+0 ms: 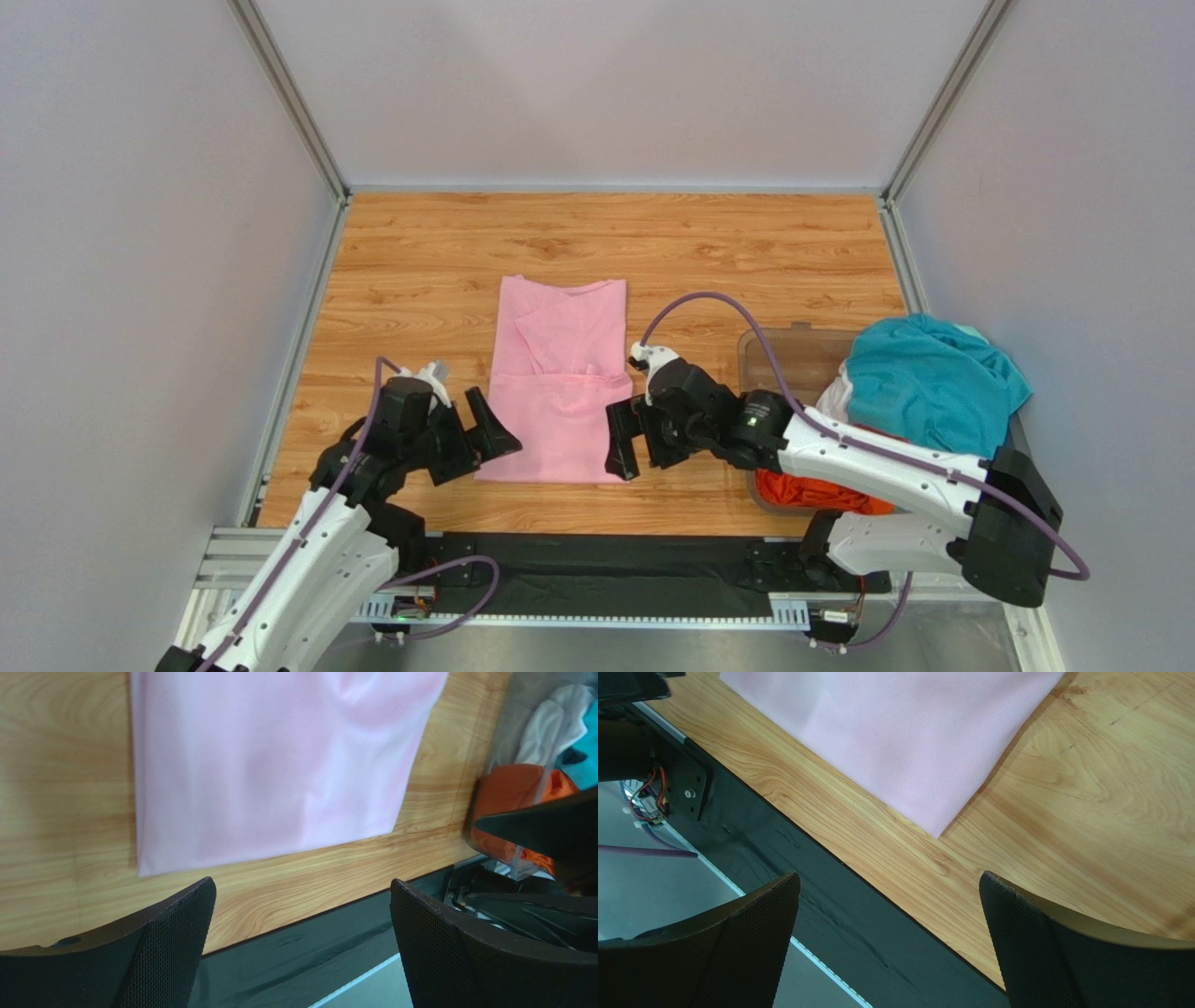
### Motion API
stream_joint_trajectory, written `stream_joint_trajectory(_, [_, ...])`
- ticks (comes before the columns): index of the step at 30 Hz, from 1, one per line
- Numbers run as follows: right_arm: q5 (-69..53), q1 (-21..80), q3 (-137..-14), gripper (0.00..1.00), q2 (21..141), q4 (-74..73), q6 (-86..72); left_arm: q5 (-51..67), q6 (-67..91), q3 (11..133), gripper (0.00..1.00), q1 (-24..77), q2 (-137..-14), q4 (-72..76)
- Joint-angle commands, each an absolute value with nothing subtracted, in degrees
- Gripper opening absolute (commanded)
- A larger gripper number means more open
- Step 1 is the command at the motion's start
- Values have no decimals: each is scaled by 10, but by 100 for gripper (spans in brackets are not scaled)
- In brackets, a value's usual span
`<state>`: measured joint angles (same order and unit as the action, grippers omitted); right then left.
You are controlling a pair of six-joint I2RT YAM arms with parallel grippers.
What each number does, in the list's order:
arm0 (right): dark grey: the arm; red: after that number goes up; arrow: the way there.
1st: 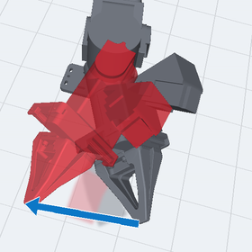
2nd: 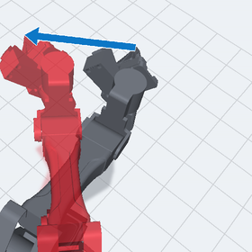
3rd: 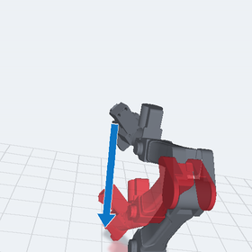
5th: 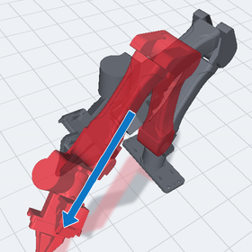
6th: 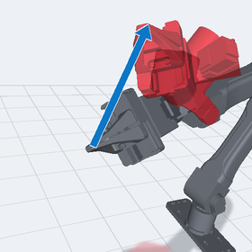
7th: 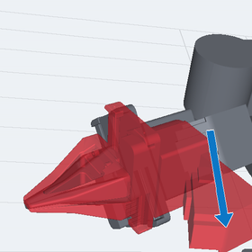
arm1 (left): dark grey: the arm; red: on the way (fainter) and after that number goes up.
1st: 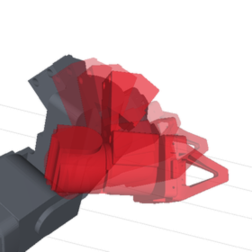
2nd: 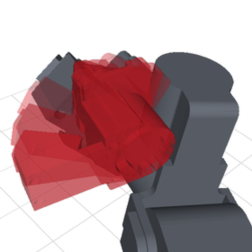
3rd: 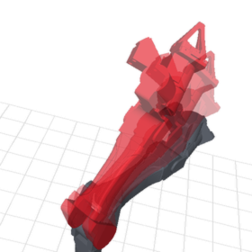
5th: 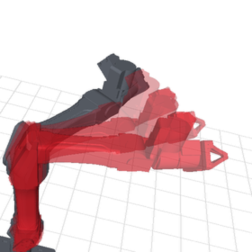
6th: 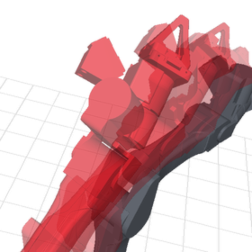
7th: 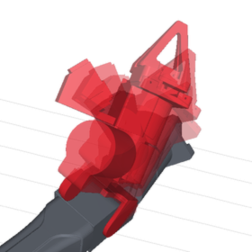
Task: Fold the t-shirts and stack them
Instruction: Fold the tshirt
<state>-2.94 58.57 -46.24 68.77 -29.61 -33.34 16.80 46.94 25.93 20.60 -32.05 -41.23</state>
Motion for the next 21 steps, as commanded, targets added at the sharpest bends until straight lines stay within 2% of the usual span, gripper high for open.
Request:
stream_joint_trajectory(1, [-1, 585, -445, 100, 651, -323, -367, 114, 523, 247, 100, 207, -333, -474])
stream_joint_trajectory(4, [18, 585, -430, 100, 640, -324, -381, 98, 535, 235, 100, 207, -386, -469])
stream_joint_trajectory(7, [20, 584, -426, 100, 645, -324, -384, 95, 534, 229, 91, 207, -434, -452])
stream_joint_trajectory(8, [18, 585, -427, 100, 649, -323, -383, 95, 533, 228, 83, 207, -450, -447])
stream_joint_trajectory(10, [14, 585, -429, 100, 664, -321, -384, 91, 532, 230, 72, 207, -454, -445])
stream_joint_trajectory(11, [11, 585, -429, 100, 669, -320, -383, 84, 533, 232, 62, 207, -454, -445])
stream_joint_trajectory(14, [9, 585, -433, 100, 693, -310, -382, 59, 540, 232, 51, 207, -444, -448])
stream_joint_trajectory(21, [-16, 585, -442, 100, 719, -306, -373, 12, 544, 236, 48, 205, -462, -451])
